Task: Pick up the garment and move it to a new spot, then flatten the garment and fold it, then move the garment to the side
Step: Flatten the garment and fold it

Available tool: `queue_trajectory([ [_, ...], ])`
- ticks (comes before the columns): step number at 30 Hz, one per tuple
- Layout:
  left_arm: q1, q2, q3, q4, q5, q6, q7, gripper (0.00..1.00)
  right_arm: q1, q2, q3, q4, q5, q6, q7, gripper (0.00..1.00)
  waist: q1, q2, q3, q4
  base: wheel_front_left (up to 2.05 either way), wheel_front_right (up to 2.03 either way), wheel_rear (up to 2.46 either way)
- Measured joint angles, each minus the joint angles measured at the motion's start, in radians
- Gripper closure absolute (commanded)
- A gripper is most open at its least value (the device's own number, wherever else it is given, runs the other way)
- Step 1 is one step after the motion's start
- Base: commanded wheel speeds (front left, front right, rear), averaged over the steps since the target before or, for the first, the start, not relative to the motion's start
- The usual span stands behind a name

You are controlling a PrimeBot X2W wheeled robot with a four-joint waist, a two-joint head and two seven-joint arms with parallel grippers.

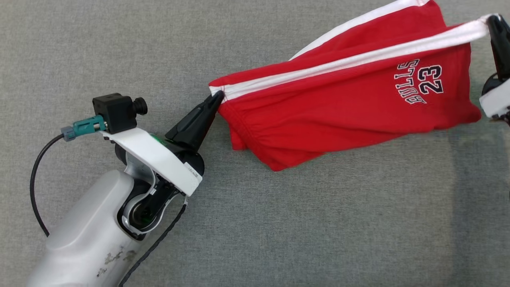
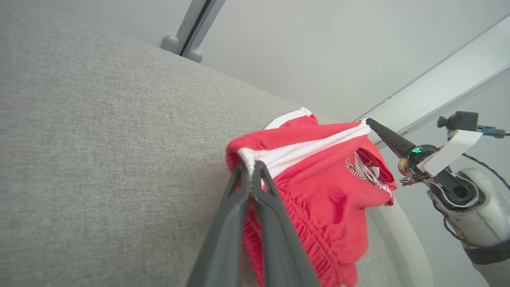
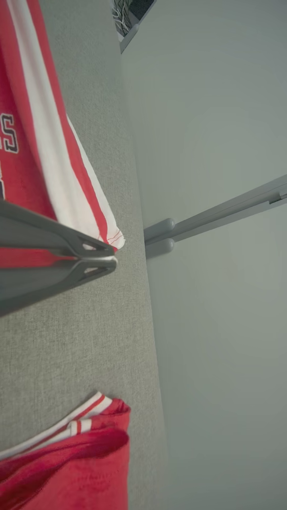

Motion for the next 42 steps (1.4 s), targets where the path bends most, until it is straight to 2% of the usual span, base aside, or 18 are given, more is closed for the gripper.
queue_trajectory([
  [6,-0.022,-0.029,-0.013,0.04,-0.01,0.0,0.01,1.0,-0.102,-0.023,0.058,0.072,-0.002,0.0,-0.003,1.0,0.0,0.0,0.025,0.025,0.0,0.0,0.0],
  [7,-0.028,-0.033,-0.016,0.046,-0.009,0.0,0.009,1.0,-0.12,-0.026,0.072,0.081,-0.003,0.0,-0.003,0.97,0.0,0.0,0.028,0.029,0.0,0.0,0.0],
  [8,-0.036,-0.038,-0.018,0.05,-0.009,0.0,0.007,1.0,-0.138,-0.03,0.082,0.092,-0.004,0.0,-0.008,0.87,0.0,0.0,0.031,0.032,0.0,0.0,0.0],
  [9,-0.04,-0.044,-0.02,0.055,-0.009,0.0,0.001,0.91,-0.155,-0.031,0.092,0.103,-0.005,0.0,-0.012,0.76,0.0,0.0,0.033,0.035,0.0,0.0,0.0],
  [10,-0.044,-0.05,-0.024,0.063,-0.007,0.0,-0.004,0.78,-0.171,-0.033,0.102,0.113,-0.007,0.0,-0.015,0.6,0.0,0.0,0.036,0.037,0.0,0.0,0.0],
  [11,-0.048,-0.056,-0.026,0.071,-0.007,0.0,-0.01,0.59,-0.186,-0.035,0.114,0.127,-0.008,0.0,-0.018,0.12,0.0,0.0,0.037,0.04,0.0,0.0,0.0],
  [12,-0.052,-0.06,-0.028,0.077,-0.007,0.0,-0.013,0.26,-0.196,-0.035,0.123,0.137,-0.011,0.0,-0.026,0.0,0.0,0.0,0.038,0.043,0.0,0.0,0.0],
  [13,-0.054,-0.063,-0.028,0.083,-0.007,0.0,-0.021,0.0,-0.203,-0.036,0.128,0.145,-0.012,0.0,-0.036,0.0,0.0,0.0,0.039,0.045,0.0,0.0,0.0],
  [17,-0.055,-0.075,-0.04,0.115,0.027,0.0,-0.069,0.0,-0.205,-0.052,0.145,0.156,-0.005,0.0,-0.098,0.0,0.0,0.0,0.028,0.052,0.0,0.0,0.0],
  [20,-0.048,-0.081,-0.041,0.127,0.074,0.011,-0.146,0.0,-0.156,-0.094,0.113,0.141,0.017,0.0,-0.142,0.0,0.0,0.0,0.01,0.058,0.0,0.0,0.0],
  [23,-0.009,-0.077,-0.038,0.126,0.159,0.066,-0.213,0.0,-0.06,-0.154,0.092,0.112,0.023,0.0,-0.159,0.0,0.0,0.0,-0.013,0.059,0.0,0.0,0.0],
  [27,0.063,-0.08,-0.02,0.085,0.331,0.184,-0.242,0.0,0.079,-0.213,0.091,0.049,0.067,0.0,-0.141,0.0,0.0,0.0,-0.037,0.064,0.0,0.0,0.0],
  [29,0.119,-0.108,0.03,0.029,0.42,0.228,-0.243,0.0,0.134,-0.238,0.098,0.019,0.095,0.0,-0.117,0.0,0.0,0.0,-0.041,0.074,0.0,0.0,0.0],
  [31,0.177,-0.147,0.074,-0.027,0.507,0.25,-0.244,0.0,0.169,-0.257,0.111,-0.003,0.118,0.0,-0.089,0.0,0.0,0.0,-0.042,0.088,0.0,0.0,0.0],
  [36,0.292,-0.223,0.139,-0.109,0.709,0.248,-0.244,0.0,0.161,-0.282,0.121,0.024,0.124,0.0,-0.022,0.0,0.0,0.0,-0.041,0.132,0.0,0.0,0.0],
  [42,0.36,-0.285,0.174,-0.147,0.833,0.193,-0.244,0.0,0.072,-0.295,0.166,0.162,0.042,0.0,0.095,0.0,0.0,0.0,-0.039,0.189,0.0,0.0,0.0],
])
